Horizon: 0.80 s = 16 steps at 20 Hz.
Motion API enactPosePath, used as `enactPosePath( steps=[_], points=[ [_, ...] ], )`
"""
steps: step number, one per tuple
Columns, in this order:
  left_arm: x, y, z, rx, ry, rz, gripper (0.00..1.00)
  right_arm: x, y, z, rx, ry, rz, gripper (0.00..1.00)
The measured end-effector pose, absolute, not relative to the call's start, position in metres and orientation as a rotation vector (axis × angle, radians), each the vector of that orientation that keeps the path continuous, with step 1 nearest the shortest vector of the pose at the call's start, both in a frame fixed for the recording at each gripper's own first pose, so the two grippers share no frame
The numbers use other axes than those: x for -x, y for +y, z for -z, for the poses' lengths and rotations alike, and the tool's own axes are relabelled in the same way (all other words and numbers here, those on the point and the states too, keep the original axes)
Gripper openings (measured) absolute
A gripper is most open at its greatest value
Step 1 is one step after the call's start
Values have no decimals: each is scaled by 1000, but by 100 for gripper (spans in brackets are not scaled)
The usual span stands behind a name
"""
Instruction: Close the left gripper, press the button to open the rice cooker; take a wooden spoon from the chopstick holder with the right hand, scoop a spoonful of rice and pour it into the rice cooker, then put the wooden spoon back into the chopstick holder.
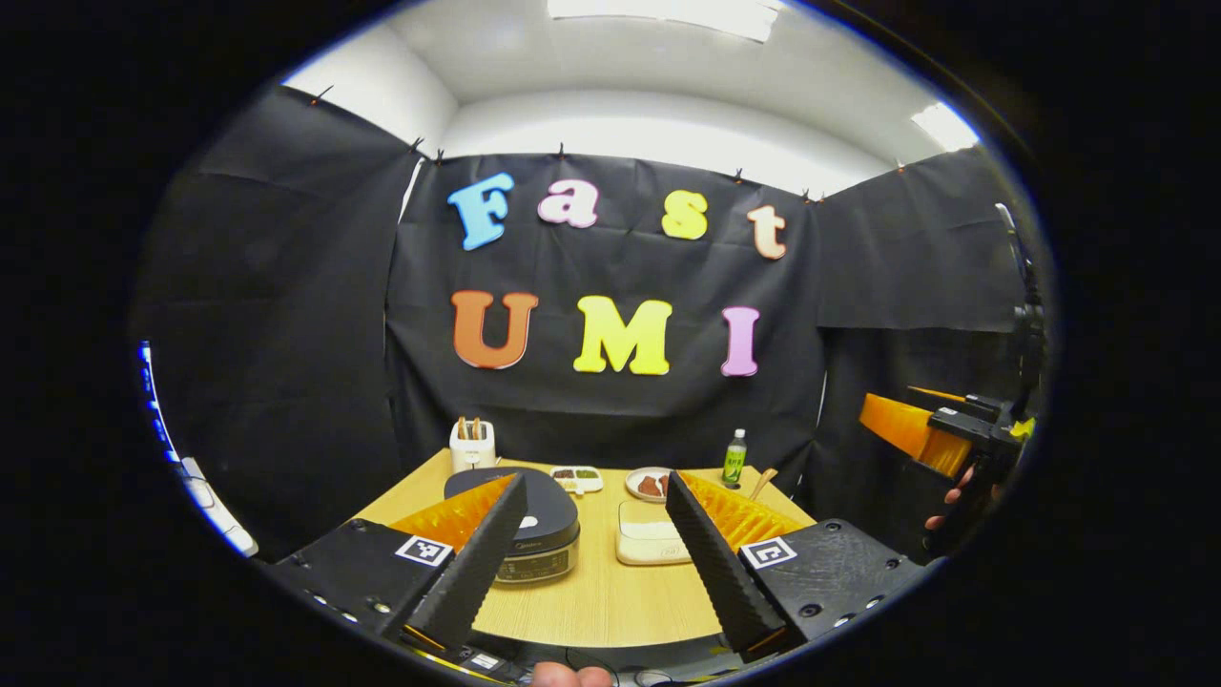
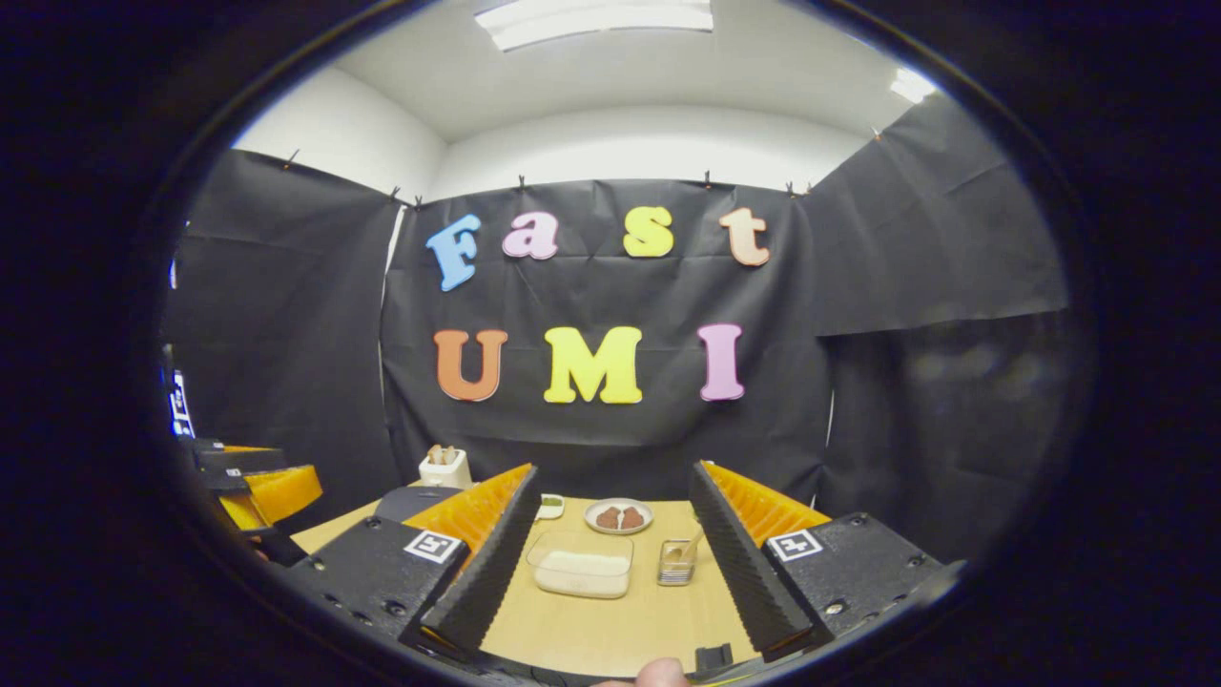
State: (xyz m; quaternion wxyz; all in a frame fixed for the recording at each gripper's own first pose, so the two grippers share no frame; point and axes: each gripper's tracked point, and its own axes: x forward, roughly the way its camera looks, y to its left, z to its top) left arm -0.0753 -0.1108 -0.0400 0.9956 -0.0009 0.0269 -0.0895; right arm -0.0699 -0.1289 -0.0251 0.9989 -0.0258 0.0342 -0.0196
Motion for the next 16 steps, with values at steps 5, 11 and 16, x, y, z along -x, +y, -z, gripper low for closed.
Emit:
enactPosePath(
  steps=[5, 11, 16],
  points=[
    [98, -119, 26, 20, -6, 206, 94, 103, -113, 8, 76, 42, 53, 100],
    [100, -110, -3, 51, -87, 156, 94, 105, -90, 17, 55, 40, 38, 99],
    [100, -111, 1, 16, -74, 164, 94, 106, -87, 17, 54, 53, 54, 99]
  ],
)
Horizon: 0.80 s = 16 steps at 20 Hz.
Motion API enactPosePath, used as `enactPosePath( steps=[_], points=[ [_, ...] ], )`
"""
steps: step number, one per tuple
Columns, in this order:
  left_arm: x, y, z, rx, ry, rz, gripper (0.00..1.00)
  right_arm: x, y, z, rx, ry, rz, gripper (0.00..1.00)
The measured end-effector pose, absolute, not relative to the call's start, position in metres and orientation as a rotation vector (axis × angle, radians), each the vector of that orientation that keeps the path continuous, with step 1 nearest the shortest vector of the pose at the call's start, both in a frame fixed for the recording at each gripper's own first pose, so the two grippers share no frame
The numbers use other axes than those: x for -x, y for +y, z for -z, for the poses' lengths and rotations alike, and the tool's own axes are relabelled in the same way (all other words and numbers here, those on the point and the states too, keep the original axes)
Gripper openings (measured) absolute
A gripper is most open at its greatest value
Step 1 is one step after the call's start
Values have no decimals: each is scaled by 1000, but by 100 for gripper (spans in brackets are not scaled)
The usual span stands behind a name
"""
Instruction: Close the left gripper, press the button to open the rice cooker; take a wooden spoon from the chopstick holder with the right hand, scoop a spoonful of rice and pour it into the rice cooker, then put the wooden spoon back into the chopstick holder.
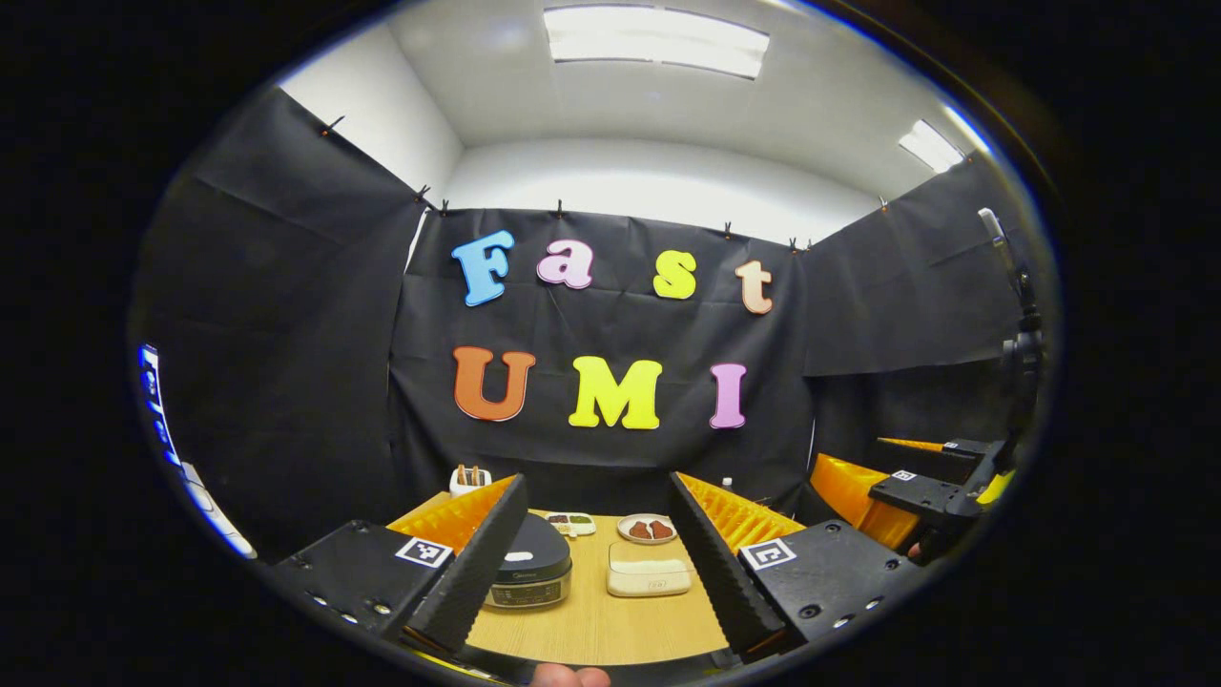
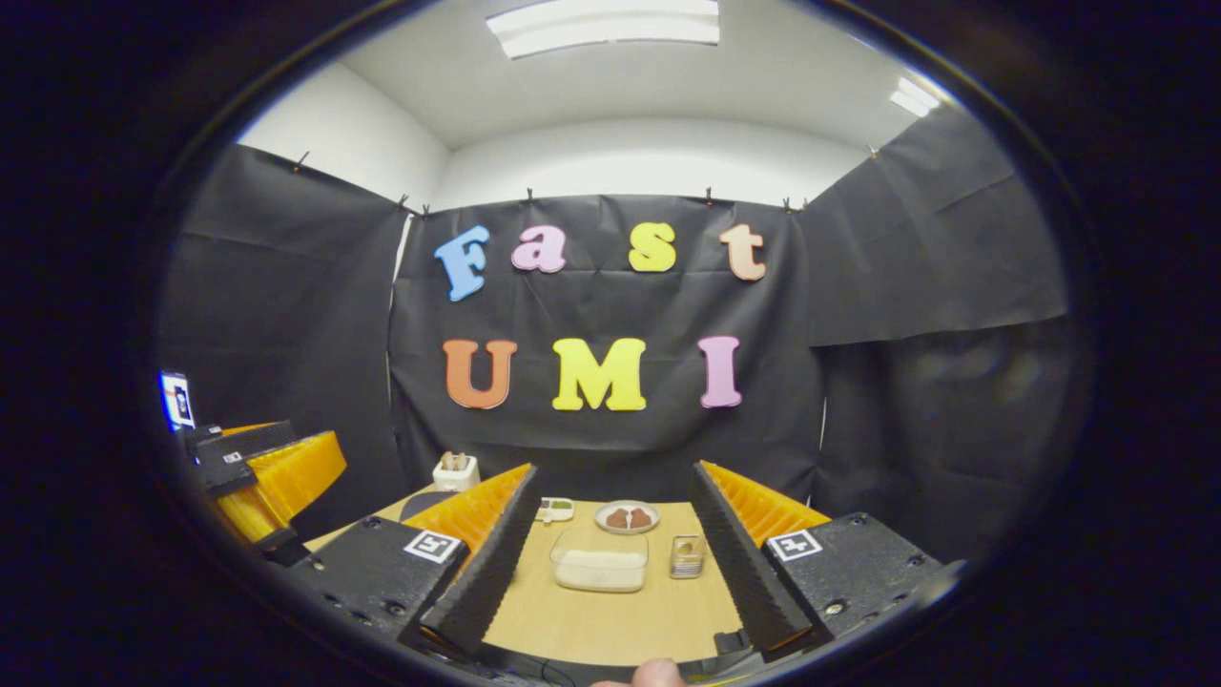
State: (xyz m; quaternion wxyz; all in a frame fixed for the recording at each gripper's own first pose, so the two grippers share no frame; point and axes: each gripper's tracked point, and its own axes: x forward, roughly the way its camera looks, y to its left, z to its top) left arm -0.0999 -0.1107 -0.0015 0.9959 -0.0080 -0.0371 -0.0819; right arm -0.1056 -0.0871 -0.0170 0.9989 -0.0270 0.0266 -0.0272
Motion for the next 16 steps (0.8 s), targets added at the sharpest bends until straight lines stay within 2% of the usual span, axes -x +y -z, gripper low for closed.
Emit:
enactPosePath(
  steps=[3, 16],
  points=[
    [102, -110, 3, 1, -64, 157, 94, 105, -90, 16, 37, 47, 80, 99],
    [91, -112, -4, 7, -61, 159, 94, 95, -76, 9, 3, 41, 53, 100]
  ],
)
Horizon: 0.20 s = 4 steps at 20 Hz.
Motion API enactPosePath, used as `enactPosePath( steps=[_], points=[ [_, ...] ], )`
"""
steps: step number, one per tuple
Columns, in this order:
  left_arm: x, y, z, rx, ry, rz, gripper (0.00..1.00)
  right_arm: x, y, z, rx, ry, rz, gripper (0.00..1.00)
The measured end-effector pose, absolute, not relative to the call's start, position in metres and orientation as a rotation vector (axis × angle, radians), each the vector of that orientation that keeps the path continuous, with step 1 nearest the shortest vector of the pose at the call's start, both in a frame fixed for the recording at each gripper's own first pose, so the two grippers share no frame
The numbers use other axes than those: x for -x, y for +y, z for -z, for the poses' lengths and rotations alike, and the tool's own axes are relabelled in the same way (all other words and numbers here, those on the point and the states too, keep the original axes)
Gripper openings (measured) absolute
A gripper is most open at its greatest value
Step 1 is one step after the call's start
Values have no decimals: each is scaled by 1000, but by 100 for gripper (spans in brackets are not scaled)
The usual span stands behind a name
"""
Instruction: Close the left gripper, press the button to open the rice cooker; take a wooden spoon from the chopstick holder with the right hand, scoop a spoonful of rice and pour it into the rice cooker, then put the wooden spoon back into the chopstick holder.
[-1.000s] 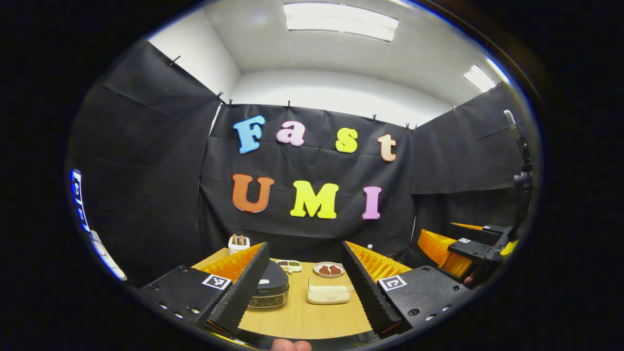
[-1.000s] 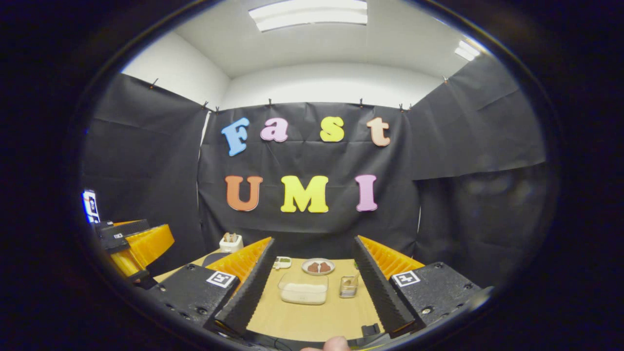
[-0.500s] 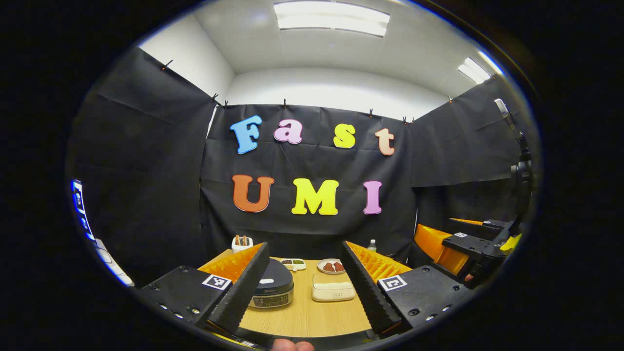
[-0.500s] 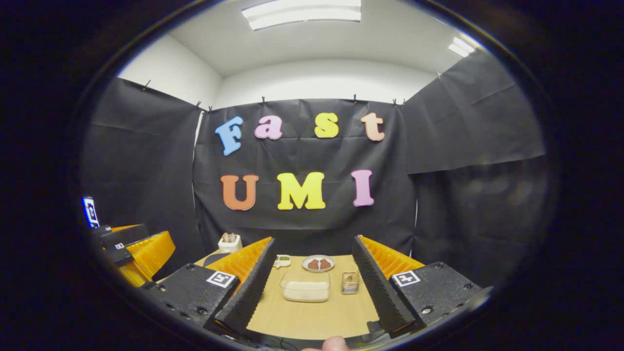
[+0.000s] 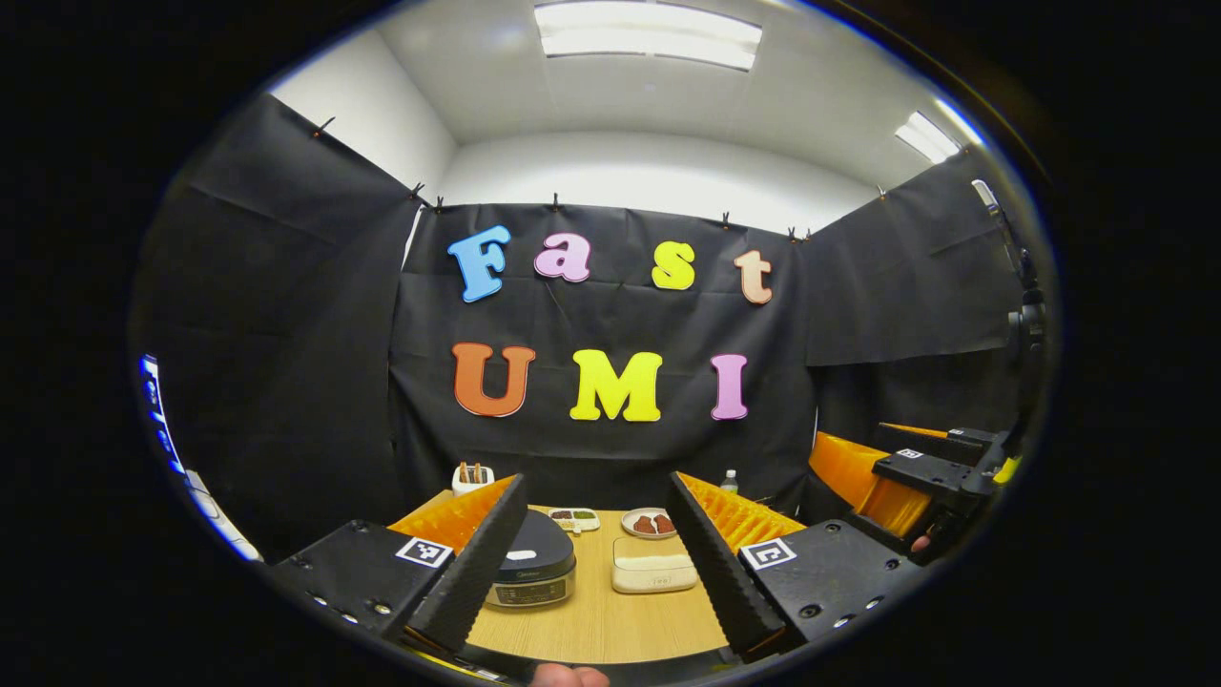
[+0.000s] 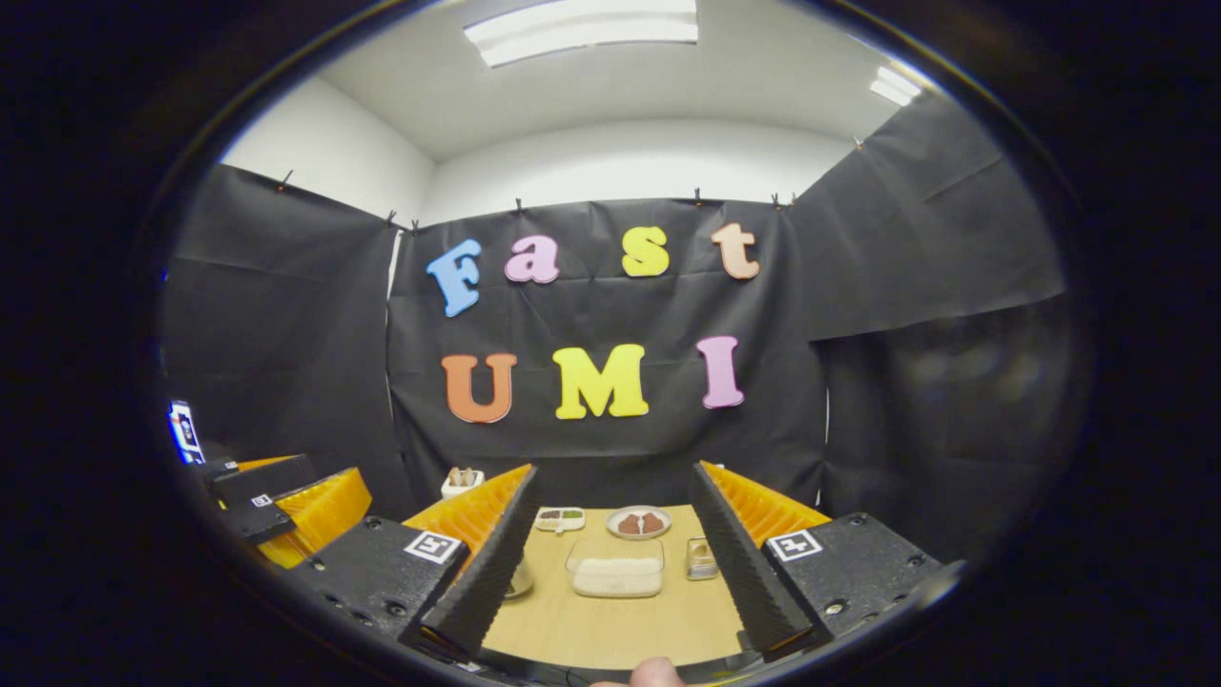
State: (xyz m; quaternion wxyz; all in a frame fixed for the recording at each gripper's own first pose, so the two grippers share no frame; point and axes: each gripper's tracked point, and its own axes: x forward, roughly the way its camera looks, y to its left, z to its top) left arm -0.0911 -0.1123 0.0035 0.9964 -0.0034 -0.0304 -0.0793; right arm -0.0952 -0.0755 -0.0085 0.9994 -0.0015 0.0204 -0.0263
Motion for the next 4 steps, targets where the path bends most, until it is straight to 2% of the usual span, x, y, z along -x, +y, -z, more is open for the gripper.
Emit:
enactPosePath(
  steps=[4],
  points=[
    [87, -113, -2, -12, -59, 151, 94, 89, -82, 14, 10, 66, 63, 99]
  ],
)
